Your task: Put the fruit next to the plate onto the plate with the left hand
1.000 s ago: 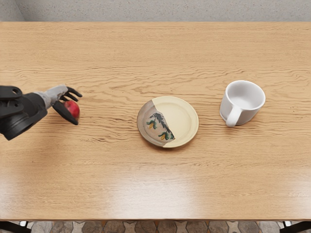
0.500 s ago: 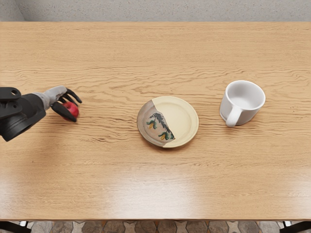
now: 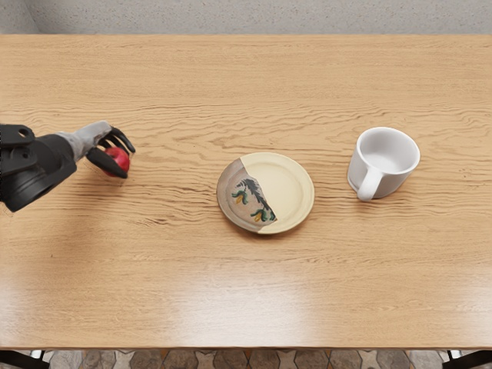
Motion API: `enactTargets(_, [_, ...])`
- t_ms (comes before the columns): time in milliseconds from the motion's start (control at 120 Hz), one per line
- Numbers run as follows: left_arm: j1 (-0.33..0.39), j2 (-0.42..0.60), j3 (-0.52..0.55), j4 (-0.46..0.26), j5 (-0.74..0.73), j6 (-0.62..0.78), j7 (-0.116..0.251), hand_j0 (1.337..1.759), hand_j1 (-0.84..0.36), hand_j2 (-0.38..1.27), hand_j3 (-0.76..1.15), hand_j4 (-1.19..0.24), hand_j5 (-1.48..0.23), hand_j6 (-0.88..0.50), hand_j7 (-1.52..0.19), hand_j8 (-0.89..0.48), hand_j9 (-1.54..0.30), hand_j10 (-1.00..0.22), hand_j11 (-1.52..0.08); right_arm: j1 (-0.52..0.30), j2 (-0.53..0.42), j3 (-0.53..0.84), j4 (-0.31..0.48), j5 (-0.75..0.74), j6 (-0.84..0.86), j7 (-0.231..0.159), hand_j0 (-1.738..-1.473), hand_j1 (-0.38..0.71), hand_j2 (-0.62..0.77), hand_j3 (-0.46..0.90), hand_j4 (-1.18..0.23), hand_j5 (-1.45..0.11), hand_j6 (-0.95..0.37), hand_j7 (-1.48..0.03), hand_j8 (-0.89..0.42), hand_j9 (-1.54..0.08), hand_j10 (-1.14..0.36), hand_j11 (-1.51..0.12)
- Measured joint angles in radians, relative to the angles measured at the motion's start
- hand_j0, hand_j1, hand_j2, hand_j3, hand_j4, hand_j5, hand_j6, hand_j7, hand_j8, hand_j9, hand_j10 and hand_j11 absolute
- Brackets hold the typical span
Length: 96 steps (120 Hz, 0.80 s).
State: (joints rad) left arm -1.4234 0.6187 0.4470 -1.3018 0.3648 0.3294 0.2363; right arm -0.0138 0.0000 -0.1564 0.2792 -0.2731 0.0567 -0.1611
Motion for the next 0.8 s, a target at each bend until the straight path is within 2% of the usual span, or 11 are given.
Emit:
enactTargets(158, [-0.056,-0.021,-0.015,-0.001,0.000,0.000,-0.001,1.654,-0.30,0.19,0.00,-0.60,-0.86,-0.43,-0.85,-0.35,-0.83,-0.47,-0.83,0.000,0.000,0.000,0.000,0.000,0.000,0.000,-1.658,-0.32,0.00,0.00,-0.02,-0.03,-0.02,-0.03,-0.02,-0.03,-0.02,-0.03])
enactTargets(467, [-0.113,-0.159,-0.026,-0.001,-0.006,-0.001,0.000,1.655,-0.30,0.19,0.00,-0.60,-0.87,-0.44,-0.86,-0.35,-0.83,-0.47,-0.83,0.000,0.000,0.000,0.000,0.000,0.000,0.000,-1.658,-0.32,0.00,0.00,-0.02,-0.03,-0.02,-0.03,-0.02,-0.03,-0.02,-0.03])
enactTargets(800, [-0.128,-0.258,-0.060,-0.012,-0.011,-0.008,0.001,1.655,-0.30,0.23,0.00,-0.59,-0.87,-0.48,-0.86,-0.37,-0.85,-0.47,-0.83,0.000,0.000,0.000,0.000,0.000,0.000,0.000,-1.658,-0.32,0.00,0.00,-0.02,-0.03,-0.02,-0.03,-0.02,-0.03,-0.02,-0.03])
